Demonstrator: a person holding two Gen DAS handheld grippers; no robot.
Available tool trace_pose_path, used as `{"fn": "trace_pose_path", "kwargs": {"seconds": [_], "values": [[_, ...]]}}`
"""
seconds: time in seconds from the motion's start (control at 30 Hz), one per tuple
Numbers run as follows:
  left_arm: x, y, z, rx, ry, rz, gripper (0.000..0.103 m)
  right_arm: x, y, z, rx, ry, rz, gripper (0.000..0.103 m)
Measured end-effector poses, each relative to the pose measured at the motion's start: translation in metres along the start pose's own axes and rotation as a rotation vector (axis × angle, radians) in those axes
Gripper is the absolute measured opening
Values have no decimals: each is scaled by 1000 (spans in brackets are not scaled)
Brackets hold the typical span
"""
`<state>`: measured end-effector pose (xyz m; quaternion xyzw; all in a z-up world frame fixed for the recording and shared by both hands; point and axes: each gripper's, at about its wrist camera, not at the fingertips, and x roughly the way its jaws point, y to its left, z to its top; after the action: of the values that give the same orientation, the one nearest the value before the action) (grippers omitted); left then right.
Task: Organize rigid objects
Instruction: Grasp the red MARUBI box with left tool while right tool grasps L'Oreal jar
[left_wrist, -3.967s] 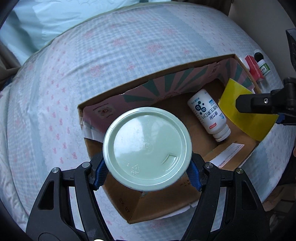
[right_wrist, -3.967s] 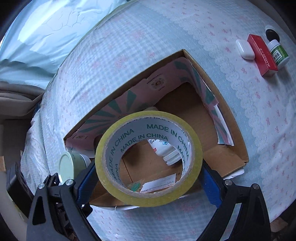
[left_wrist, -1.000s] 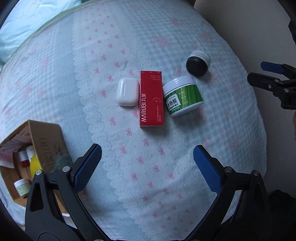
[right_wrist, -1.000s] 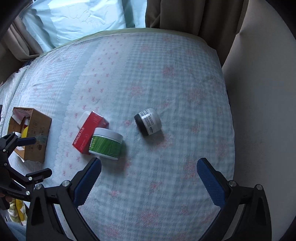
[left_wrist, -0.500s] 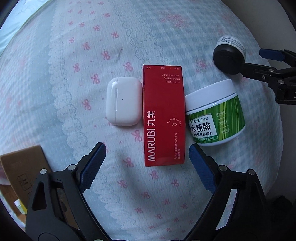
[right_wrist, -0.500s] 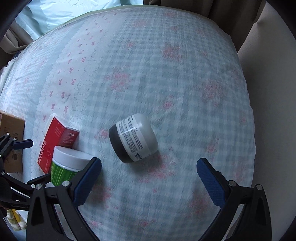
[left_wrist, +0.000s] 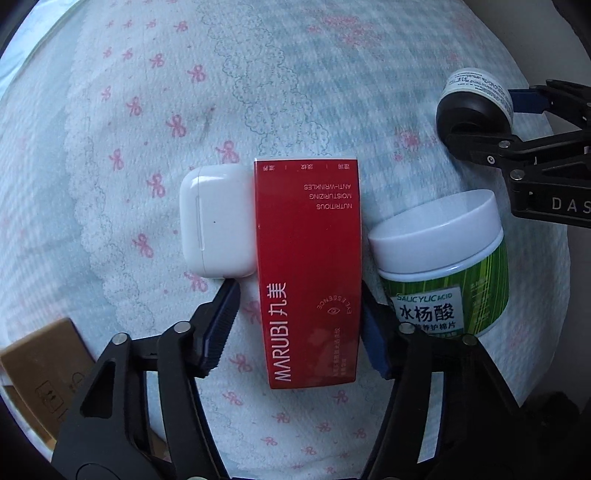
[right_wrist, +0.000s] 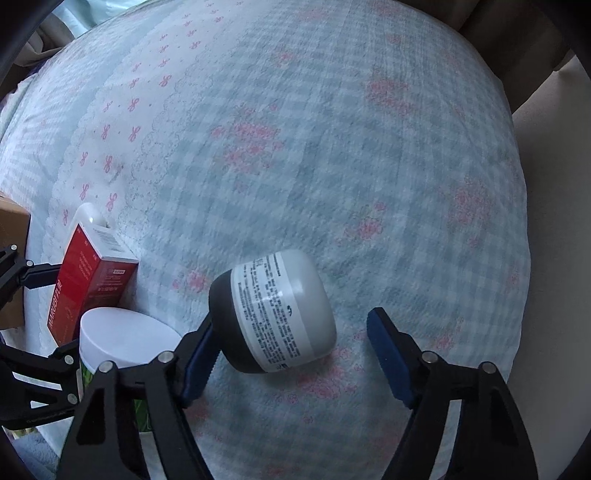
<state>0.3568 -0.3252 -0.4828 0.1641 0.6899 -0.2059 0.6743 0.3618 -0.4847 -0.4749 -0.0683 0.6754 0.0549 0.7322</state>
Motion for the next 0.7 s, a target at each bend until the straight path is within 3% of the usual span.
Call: {"fn": "trace_pose_path", "kwargs": {"seconds": [0.07, 0.17, 0.37, 0.7], "values": [[0, -5, 6, 10, -1, -9, 45, 4, 2, 2, -9, 7, 7, 67], [-1, -14, 8, 35, 2, 13, 40, 9, 6, 6, -13, 18, 37, 51], [-1, -18, 13, 25, -10, -8, 38, 11, 11, 13, -11, 11, 19, 51], [-26, 8, -8, -11, -70, -43, 38, -19, 18, 18, 58, -42, 38, 48]]}}
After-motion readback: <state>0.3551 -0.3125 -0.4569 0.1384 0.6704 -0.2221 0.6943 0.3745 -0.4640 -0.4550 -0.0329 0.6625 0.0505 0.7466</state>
